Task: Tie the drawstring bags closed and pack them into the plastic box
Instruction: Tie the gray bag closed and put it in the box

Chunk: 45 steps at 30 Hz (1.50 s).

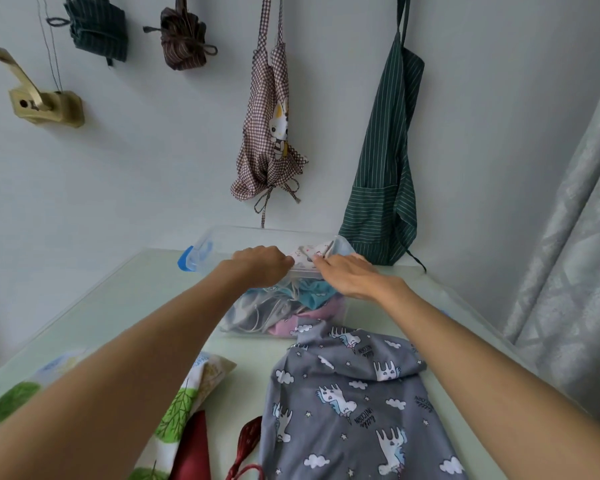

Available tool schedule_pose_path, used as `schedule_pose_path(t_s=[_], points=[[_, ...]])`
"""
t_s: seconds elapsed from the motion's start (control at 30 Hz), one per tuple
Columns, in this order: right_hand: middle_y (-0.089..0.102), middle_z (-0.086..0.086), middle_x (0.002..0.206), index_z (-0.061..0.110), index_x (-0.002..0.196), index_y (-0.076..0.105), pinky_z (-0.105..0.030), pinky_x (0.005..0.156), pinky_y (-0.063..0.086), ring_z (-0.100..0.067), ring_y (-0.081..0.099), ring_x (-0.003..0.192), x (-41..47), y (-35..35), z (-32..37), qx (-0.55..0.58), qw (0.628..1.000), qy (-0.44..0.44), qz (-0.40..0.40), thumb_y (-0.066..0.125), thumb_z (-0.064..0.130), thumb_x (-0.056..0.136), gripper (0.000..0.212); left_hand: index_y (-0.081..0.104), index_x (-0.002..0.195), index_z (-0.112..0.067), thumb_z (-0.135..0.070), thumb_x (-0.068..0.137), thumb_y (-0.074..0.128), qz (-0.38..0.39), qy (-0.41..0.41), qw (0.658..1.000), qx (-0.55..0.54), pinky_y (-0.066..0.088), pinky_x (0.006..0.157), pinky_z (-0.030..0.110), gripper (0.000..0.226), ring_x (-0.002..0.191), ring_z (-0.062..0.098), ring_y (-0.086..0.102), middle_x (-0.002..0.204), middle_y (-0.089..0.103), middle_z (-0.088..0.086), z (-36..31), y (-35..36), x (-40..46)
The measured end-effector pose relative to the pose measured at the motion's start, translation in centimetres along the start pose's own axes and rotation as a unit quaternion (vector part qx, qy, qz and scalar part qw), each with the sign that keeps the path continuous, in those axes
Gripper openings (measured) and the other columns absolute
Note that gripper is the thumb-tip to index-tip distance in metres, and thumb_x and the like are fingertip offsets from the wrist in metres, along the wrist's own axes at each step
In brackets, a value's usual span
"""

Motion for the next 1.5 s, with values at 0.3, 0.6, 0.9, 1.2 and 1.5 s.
schedule_pose_path(t_s=[0.3, 0.6, 0.9, 1.2, 1.5], points=[[0.058, 0.012, 0.12, 0.025, 0.116, 0.061, -0.02, 0.098, 0.03, -0.004, 0.046, 0.111, -12.3, -0.7, -1.3, 0.055, 0.975, -0.121, -0.181, 0.049, 0.025, 0.095, 0.024, 0.069, 0.105, -0.031, -0.021, 0.089, 0.056, -0.179, 0.073, 0.974, -0.116, 0.048, 0.077, 0.027, 0.023, 0.102, 0.015, 0.062, 0.115, 0.067, -0.008, -3.1, -2.2, -11.9], [0.06, 0.014, 0.105, 0.037, 0.101, 0.062, -0.024, 0.083, 0.044, -0.01, 0.056, 0.104, -25.9, 6.2, -9.8, 0.104, 0.986, 0.072, -0.109, 0.062, 0.035, 0.085, 0.016, 0.066, 0.09, -0.032, -0.062, 0.084, 0.051, 0.029, 0.038, 0.999, -0.007, 0.048, 0.072, 0.027, 0.034, 0.092, 0.016, 0.064, 0.093, 0.067, -0.011, -2.1, 5.3, -23.9], [0.057, 0.007, 0.1, 0.026, 0.109, 0.065, -0.028, 0.085, 0.042, -0.016, 0.053, 0.106, -30.1, 7.6, -10.5, 0.098, 0.98, 0.127, -0.119, 0.064, 0.044, 0.082, 0.033, 0.052, 0.121, -0.039, -0.054, 0.087, 0.051, -0.028, 0.031, 0.999, 0.02, 0.035, 0.065, 0.028, 0.037, 0.107, 0.016, 0.059, 0.112, 0.062, -0.012, -3.7, 7.0, -26.8], [0.07, -0.002, 0.11, 0.022, 0.106, 0.069, -0.031, 0.076, 0.047, -0.03, 0.062, 0.104, -28.9, 4.7, -15.5, 0.143, 0.924, 0.282, -0.217, 0.056, 0.023, 0.089, 0.021, 0.066, 0.101, -0.028, -0.044, 0.08, 0.066, -0.059, 0.018, 0.994, -0.088, 0.042, 0.069, 0.029, 0.026, 0.098, 0.021, 0.064, 0.099, 0.071, -0.005, -7.2, 7.9, -21.3], [0.06, 0.002, 0.087, 0.024, 0.094, 0.073, -0.026, 0.07, 0.04, -0.018, 0.061, 0.09, -28.4, 6.5, -15.3, 0.151, 0.969, 0.182, -0.072, 0.068, 0.028, 0.08, 0.015, 0.054, 0.083, -0.036, -0.036, 0.079, 0.07, -0.031, -0.071, 0.997, -0.022, 0.052, 0.069, 0.029, 0.016, 0.088, 0.015, 0.062, 0.095, 0.068, -0.01, -0.4, 5.1, -24.1]])
Point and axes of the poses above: each hand's wrist, its own x-axis towards the middle knuckle, its own y-axis out of the palm, z = x × y, the point moved 8 cm from there along x, towards the middle knuckle
